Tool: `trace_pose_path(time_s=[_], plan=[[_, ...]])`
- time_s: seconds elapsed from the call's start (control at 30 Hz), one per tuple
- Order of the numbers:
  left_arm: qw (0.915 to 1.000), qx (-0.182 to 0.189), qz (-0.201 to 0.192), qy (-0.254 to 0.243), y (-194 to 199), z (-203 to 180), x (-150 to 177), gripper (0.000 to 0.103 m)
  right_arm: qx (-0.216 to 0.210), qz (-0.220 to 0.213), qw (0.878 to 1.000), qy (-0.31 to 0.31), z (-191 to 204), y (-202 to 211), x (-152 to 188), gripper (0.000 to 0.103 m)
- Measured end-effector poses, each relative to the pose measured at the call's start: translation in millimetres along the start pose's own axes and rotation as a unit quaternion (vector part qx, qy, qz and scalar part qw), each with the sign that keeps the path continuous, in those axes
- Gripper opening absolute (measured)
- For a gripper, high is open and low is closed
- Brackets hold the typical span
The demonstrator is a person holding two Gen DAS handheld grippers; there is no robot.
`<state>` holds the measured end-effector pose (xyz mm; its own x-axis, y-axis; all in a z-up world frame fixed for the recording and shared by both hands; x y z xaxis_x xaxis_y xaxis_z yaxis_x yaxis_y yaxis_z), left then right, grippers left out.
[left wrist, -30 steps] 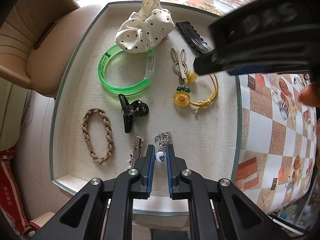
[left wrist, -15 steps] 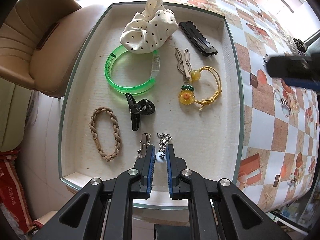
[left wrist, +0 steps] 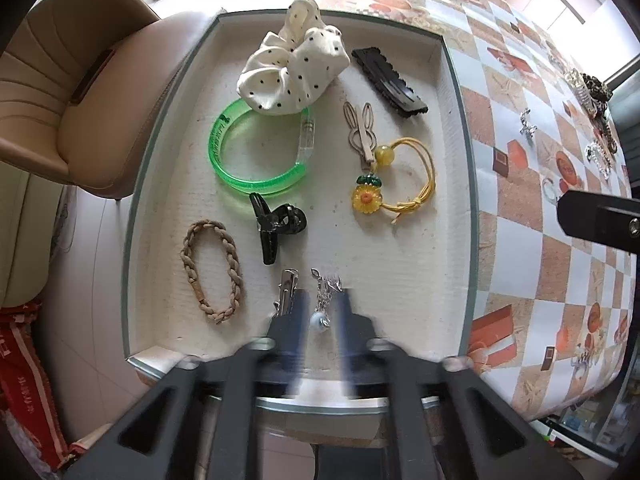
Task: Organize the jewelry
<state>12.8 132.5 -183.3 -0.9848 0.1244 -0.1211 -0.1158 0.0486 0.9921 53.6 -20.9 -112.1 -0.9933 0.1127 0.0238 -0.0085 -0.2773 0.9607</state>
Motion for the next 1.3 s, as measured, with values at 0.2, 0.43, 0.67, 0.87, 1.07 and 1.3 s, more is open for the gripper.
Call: trace_pose_path(time_s=[0.2,0.43,0.67,0.87,1.07,1.3], plan=[[0.9991,-0.021,-0.035,0.014,23,8,-1,0.099,0.010,-0.020,0.999,0.023,14,7,1,0.064],[0.9972,-0.038,-0.056,0.033,41,24,-1,0.099,0.053,-0.075,0.994,0.055,30,19,3,0.086],[0.9957,-0.043,-0.066,0.050,50,34,3,0.099,0.070,-0.105,0.990,0.064,36,23,4,0.091],[0.9951,-0.045,-0.067,0.057,52,38,5,0.099,0.072,-0.103,0.990,0.063,37,23,4,0.091],[0.9948,-0.047,-0.069,0.059,53,40,6,0.099,0.073,-0.102,0.990,0.064,39,23,5,0.091],[0.9947,-0.049,-0.069,0.059,54,41,7,0.099,0.073,-0.101,0.990,0.065,40,23,7,0.091]])
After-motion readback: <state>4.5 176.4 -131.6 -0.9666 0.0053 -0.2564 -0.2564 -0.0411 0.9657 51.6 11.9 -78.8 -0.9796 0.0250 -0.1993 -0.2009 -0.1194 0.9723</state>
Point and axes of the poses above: each gripper's, at about its wrist camera, not at the fingertips, and y roughly against the way its jaws point, z to its left, x to its underside, the point moved 1 cm from there along -y, roughly the way its jaws point, and after that the axes turned 7 degrees about -y, right-handed, at the moved point
